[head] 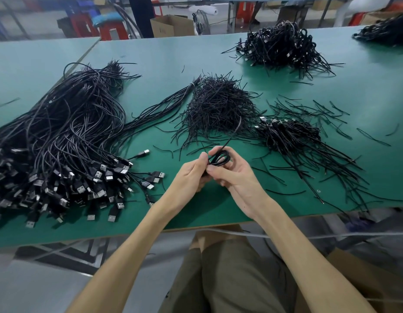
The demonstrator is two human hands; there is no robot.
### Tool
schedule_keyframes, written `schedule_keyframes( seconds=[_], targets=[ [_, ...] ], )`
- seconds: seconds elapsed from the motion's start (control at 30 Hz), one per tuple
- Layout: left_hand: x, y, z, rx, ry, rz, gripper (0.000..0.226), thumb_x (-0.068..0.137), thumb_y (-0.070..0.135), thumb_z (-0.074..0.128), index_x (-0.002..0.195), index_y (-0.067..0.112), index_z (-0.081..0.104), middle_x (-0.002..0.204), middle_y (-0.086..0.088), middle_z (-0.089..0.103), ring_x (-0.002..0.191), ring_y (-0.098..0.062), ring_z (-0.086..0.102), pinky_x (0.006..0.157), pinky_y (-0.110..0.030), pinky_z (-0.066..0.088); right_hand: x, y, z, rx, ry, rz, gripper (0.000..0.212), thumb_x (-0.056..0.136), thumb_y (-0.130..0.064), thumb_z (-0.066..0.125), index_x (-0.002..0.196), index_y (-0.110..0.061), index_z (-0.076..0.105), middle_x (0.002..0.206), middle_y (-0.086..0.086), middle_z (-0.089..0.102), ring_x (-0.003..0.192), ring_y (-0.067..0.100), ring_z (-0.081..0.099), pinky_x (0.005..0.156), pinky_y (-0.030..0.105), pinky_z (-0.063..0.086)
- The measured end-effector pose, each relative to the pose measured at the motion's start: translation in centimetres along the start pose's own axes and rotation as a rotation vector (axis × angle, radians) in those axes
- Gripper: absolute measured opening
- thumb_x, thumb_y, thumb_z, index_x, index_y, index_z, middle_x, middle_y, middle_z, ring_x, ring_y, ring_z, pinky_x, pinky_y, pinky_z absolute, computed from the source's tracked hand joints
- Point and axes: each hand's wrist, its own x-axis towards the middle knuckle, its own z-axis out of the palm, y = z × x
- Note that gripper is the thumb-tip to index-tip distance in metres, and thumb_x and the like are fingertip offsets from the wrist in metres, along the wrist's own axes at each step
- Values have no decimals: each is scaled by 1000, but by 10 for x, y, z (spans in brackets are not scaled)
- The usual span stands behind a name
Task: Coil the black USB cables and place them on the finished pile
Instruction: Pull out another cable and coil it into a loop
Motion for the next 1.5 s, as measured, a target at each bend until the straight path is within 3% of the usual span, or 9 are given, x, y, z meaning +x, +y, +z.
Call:
schedule_keyframes(
  seconds=[0.07, 0.1, 0.17, 0.27, 0.43, 0.9, 1.1, 1.33, 1.5],
  targets=[
    [0, 2, 2, -16, -16, 37, 39, 113, 34, 23, 137, 30, 53, 69, 7, 71, 47, 5, 49, 47, -5, 31, 0, 1, 0, 14, 9, 4, 31, 82, -9, 77, 106, -27, 68, 75, -2, 57, 66, 9, 48, 57, 19, 37],
    [-1, 4, 4, -30, -25, 44, 38, 113, 29, 22, 139, 21, 48, 104, 10, 52, 51, 9, 55, 50, -1, 36, 1, 1, 0, 17, 11, 2, 31, 82, -10, 77, 107, -26, 67, 76, -2, 58, 66, 9, 49, 57, 18, 38],
    [-3, 7, 5, -50, -26, 30, 37, 114, 24, 22, 141, 15, 45, 81, -4, 67, 54, 10, 58, 54, 1, 39, 1, 2, -1, 25, 6, -8, 32, 83, -8, 76, 108, -26, 68, 78, -3, 60, 66, 8, 49, 58, 18, 38],
    [-3, 10, 3, -44, 28, 2, 41, 114, 25, 24, 136, 10, 55, 57, 17, 62, 48, 7, 53, 50, -1, 37, 2, 3, 1, -21, -30, -42, 35, 86, -7, 75, 115, -25, 66, 76, -5, 59, 67, 8, 47, 59, 20, 36],
    [-1, 6, 1, 1, 126, -48, 54, 112, 40, 32, 71, 19, 59, 49, 15, 34, 44, -4, 22, 43, -17, 20, 2, 1, 1, -33, -118, -57, 47, 91, -4, 70, 135, -18, 61, 76, -13, 62, 71, 2, 54, 66, 12, 42],
    [0, 3, 1, -19, 180, -24, 47, 112, 40, 30, 107, 25, 74, 50, 18, 52, 43, -1, 30, 42, -15, 24, -1, 5, 11, -208, 47, -127, 24, 89, -12, 77, 111, -13, 68, 99, -1, 75, 92, 10, 69, 79, 20, 53],
    [0, 0, 2, -38, 198, -12, 52, 112, 36, 30, 91, 20, 74, 47, 18, 47, 44, 0, 26, 42, -17, 21, -1, 6, 13, -393, 107, -147, 21, 89, -23, 78, 107, -20, 68, 102, 5, 74, 96, 28, 66, 90, 42, 54],
    [0, 0, -1, -18, 244, -26, 44, 111, 39, 37, 98, 26, 78, 54, 14, 31, 46, -7, 25, 44, -22, 22, -1, 4, 14, -452, 130, -141, 28, 86, -24, 79, 111, -25, 66, 118, 5, 61, 109, 14, 63, 103, 38, 50],
    [-1, 2, -1, 22, 257, -25, 55, 109, 43, 40, 60, 26, 59, 54, 12, 29, 46, -9, 23, 46, -24, 22, -3, 3, 15, -495, 131, -139, 22, 87, -17, 79, 105, -19, 66, 102, -4, 73, 102, 14, 66, 95, 41, 53]
  ],
)
